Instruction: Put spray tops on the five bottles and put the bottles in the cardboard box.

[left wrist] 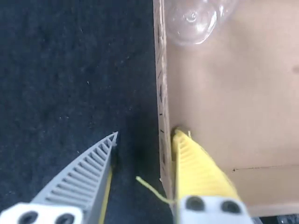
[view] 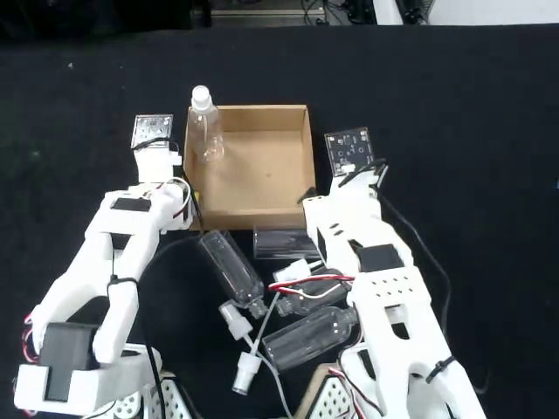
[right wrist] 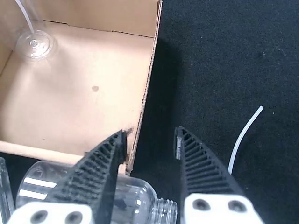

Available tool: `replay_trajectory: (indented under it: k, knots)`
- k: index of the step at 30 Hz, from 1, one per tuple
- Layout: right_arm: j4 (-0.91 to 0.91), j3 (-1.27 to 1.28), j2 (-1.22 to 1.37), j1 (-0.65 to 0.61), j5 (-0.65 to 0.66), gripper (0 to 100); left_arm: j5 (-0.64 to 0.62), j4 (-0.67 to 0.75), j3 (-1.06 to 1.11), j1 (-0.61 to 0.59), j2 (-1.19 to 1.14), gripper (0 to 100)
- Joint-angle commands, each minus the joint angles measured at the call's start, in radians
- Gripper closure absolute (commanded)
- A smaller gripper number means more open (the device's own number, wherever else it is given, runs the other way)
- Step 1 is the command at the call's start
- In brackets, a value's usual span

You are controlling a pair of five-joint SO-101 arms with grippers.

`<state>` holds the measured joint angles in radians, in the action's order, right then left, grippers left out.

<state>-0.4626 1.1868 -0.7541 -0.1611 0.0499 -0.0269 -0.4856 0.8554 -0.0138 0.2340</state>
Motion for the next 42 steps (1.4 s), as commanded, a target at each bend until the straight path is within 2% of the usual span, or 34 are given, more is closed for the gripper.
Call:
replay_trajectory:
  k: [1, 8, 18, 28, 33, 36, 39, 42]
  knots:
    - [0.031, -0.012, -0.044, 0.012, 0.005, 84.3, -0.083, -0.005, -0.053, 0.004, 0.002, 85]
    - [0.029, -0.015, -0.044, 0.011, -0.005, 84.3, -0.146, -0.109, -0.077, 0.033, 0.002, 85]
    - [0.029, -0.018, -0.039, 0.011, -0.003, 84.3, -0.15, -0.153, -0.077, 0.074, 0.008, 85]
    - [0.029, -0.016, -0.039, 0.011, -0.002, 84.3, -0.141, -0.158, 0.013, 0.065, 0.219, 85]
    - [0.029, -0.013, -0.039, 0.011, 0.002, 84.3, -0.043, -0.186, 0.005, 0.056, 0.265, 85]
    - [0.029, -0.013, -0.039, 0.015, 0.003, 84.3, 0.074, -0.339, -0.105, 0.025, 0.284, 81]
    - [0.029, -0.013, -0.039, 0.015, 0.003, 84.3, 0.189, -0.595, -0.262, 0.012, 0.301, 73]
    - [0.029, -0.015, -0.042, 0.017, 0.003, 84.3, 0.365, -0.842, -0.414, 0.024, 0.315, 67]
